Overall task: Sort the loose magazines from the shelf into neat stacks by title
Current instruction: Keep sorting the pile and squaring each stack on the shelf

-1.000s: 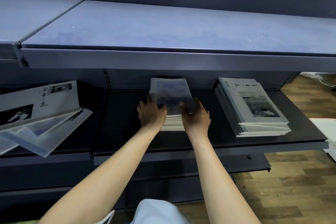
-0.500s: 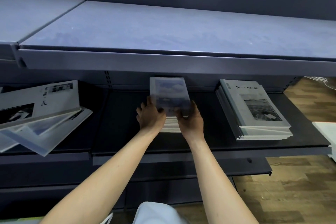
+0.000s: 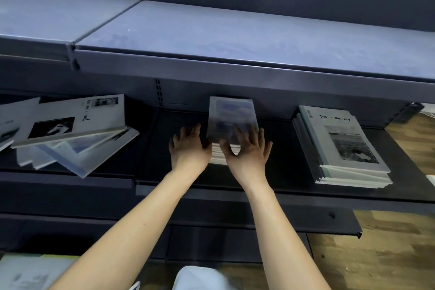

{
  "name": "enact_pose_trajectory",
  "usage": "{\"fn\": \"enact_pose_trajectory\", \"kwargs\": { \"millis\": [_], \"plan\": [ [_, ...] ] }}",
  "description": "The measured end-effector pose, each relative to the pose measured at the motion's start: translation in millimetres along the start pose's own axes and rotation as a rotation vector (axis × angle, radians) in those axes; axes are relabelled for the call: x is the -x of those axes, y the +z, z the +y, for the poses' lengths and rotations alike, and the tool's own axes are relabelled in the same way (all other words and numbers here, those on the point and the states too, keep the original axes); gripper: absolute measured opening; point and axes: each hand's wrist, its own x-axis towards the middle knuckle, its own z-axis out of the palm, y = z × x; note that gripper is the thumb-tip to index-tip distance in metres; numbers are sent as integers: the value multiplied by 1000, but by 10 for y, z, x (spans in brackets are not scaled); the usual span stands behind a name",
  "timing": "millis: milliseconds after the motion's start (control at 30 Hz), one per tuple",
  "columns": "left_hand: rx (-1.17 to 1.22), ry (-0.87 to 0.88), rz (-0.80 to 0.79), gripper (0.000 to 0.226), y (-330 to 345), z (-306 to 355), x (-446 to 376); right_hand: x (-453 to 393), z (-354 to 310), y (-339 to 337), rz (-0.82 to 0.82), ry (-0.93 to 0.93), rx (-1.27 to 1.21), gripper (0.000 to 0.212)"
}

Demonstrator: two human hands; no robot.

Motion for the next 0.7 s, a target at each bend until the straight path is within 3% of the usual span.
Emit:
{"fn": "enact_pose_trajectory", "kwargs": {
  "millis": [233,600,700],
  "plan": [
    [-235,66,142,53,-58,-469,374,224,-331,82,-209,-51,150,59],
    [-257,-141,216,58,-390,-1093,829,559,-846,507,-254,-272,29,57],
    [-224,-242,259,58,-649,-1471,1004,736,-1254,693,-334,-363,1,57]
  ]
}}
